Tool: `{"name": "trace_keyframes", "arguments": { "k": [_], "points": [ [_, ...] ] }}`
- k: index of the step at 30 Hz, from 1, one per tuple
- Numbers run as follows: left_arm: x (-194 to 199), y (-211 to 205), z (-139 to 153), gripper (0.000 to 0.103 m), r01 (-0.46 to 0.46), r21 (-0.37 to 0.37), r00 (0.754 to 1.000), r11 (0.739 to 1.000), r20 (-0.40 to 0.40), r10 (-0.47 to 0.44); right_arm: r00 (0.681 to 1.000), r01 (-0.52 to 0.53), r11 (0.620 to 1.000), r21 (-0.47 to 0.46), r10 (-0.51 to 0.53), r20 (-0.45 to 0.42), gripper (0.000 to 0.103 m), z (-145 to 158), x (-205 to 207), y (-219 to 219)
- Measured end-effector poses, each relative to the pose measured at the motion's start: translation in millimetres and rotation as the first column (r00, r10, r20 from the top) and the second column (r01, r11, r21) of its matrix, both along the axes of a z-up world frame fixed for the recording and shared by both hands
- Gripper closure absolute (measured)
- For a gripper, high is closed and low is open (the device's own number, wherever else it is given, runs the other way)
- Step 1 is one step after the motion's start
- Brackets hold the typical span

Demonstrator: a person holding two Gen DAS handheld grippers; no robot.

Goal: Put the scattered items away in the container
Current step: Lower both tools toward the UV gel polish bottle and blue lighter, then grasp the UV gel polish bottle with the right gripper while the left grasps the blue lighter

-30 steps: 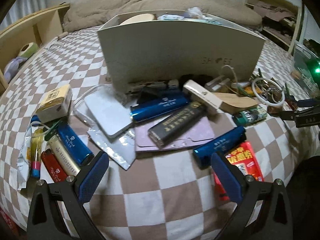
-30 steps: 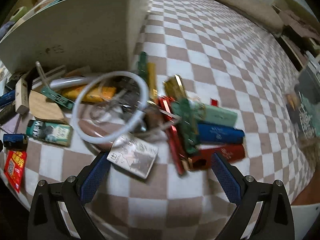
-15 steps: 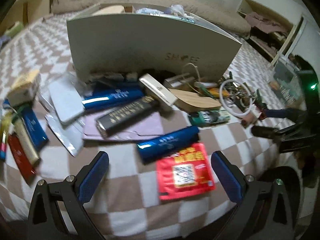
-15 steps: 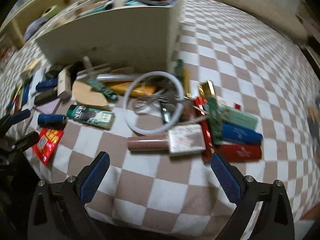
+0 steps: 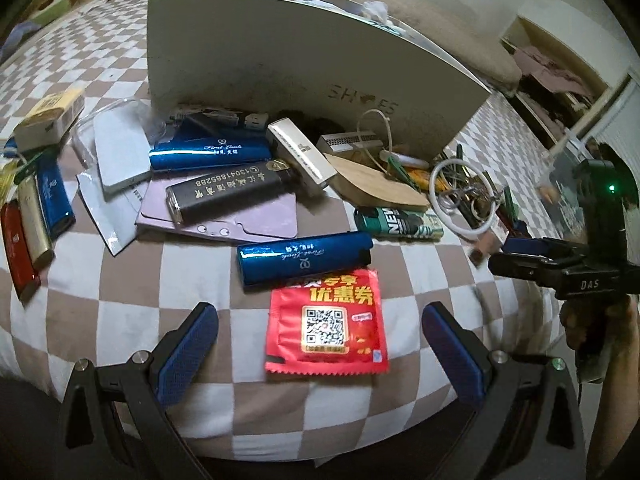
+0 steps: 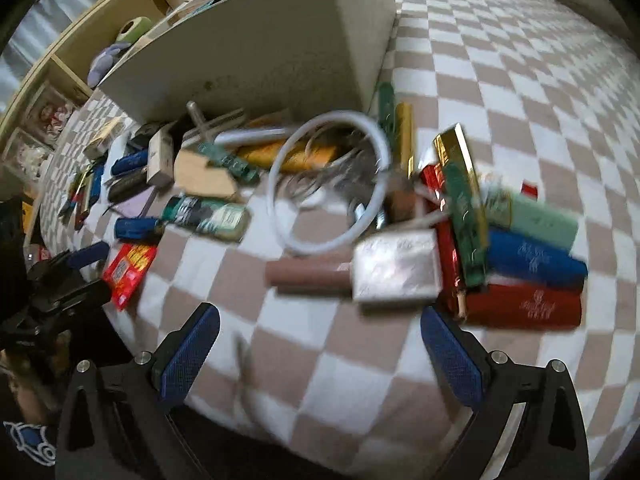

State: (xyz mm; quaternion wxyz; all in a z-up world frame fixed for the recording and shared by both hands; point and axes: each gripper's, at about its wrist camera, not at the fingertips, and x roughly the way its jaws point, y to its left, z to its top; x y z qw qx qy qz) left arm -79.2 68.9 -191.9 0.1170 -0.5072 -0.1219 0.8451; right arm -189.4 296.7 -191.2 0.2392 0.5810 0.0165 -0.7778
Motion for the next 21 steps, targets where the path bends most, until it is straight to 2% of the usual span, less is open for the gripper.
{"name": "trace_keyframes", "arguments": {
  "k": [3, 6, 8, 12, 16, 21],
  "points": [
    [0.9, 7.0, -0.2, 0.0, -0.012, -0.02, 1.0, 1.0, -0.001, 0.012, 0.999, -0.022, 0.999, 0.032, 0.023, -0.032, 0.003, 0.3, -11.8, 1.5],
    [0.8, 13.7, -1.4, 0.0, -0.024, -0.041, 1.0, 0.999, -0.002, 0.024, 0.997, -0.043, 0.995, 0.085, 0.049, -0.067, 0.003, -2.1, -2.0, 8.4],
    [-0.5, 17.1, -2.8, 0.0, -0.037, -0.06, 0.999, 0.998, -0.007, 0.036, 0.993, -0.071, 0.994, 0.08, 0.078, -0.084, 0.003, -1.7, -4.3, 7.9],
    [-7.0, 19.9, -4.3, 0.0, -0.081, -0.079, 0.997, 0.994, -0.009, 0.081, 0.965, -0.23, 0.97, 0.074, 0.237, -0.108, 0.002, -1.3, 2.2, -5.6],
    [-15.3, 23.9, -5.7, 0.0, -0.141, -0.101, 0.99, 0.985, -0.008, 0.141, 0.93, -0.332, 0.933, 0.143, 0.349, -0.119, 0.002, -4.5, 11.4, -11.9],
    [-22.8, 33.3, -10.0, 0.002, -0.195, -0.153, 0.981, 0.969, -0.023, 0.193, 0.942, -0.292, 0.943, 0.157, 0.312, -0.126, 0.004, -13.3, 8.1, -19.7]
  ]
}}
